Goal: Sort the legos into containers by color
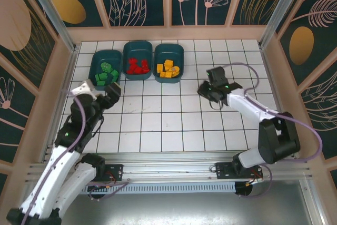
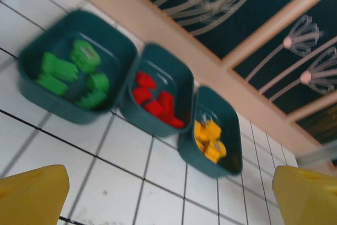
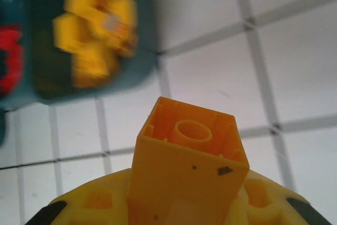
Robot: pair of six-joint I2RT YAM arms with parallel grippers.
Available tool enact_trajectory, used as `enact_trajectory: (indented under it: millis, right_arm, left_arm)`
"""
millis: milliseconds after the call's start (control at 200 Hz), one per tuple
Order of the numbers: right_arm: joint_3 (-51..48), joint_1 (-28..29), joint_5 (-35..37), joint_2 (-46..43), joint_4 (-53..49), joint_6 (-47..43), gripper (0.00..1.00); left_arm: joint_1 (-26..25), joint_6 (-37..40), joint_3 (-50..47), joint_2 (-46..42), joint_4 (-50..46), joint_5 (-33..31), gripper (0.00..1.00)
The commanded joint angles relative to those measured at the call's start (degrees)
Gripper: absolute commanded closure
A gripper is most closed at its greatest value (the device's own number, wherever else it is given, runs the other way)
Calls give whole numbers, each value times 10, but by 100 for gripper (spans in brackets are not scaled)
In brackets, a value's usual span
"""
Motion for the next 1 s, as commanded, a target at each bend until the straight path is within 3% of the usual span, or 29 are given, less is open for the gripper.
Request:
enact_trajectory:
  millis: [0,170,310,380,435,550,751,921,956,991]
  right_arm:
    - [111,28,15,94,46,-76,86]
    - [318,43,27,264,-11,-128,83]
    - [430,42,47,352,-49,-141,79]
    - [474,43,42,380,-68,-148,70]
    - [502,44,38,392,-85,-152,58]
    - [510,50,45,379,-88,-163,42]
    - [426,50,58,267,-58,-176,34]
    - [142,51,27,23,101,-204,28]
    - [76,52,21,-34,141,-212,22]
    - [7,55,5,-93,180,-223,3]
  left_arm:
    - [-2,19,1,-38,-69,-87,2]
    - [-2,14,-1,-58,-90,-100,1]
    - [-2,11,2,-51,-80,-88,1]
    - [-2,15,2,-41,-71,-84,1]
    - [-2,20,3,-31,-61,-77,2]
    - [-2,31,5,-8,-39,-57,2]
    - [-2,66,19,20,-14,-46,2]
    - [-2,89,42,26,-9,-83,1]
    - [-2,99,51,34,-7,-87,1]
    - [-2,111,58,44,-1,-88,2]
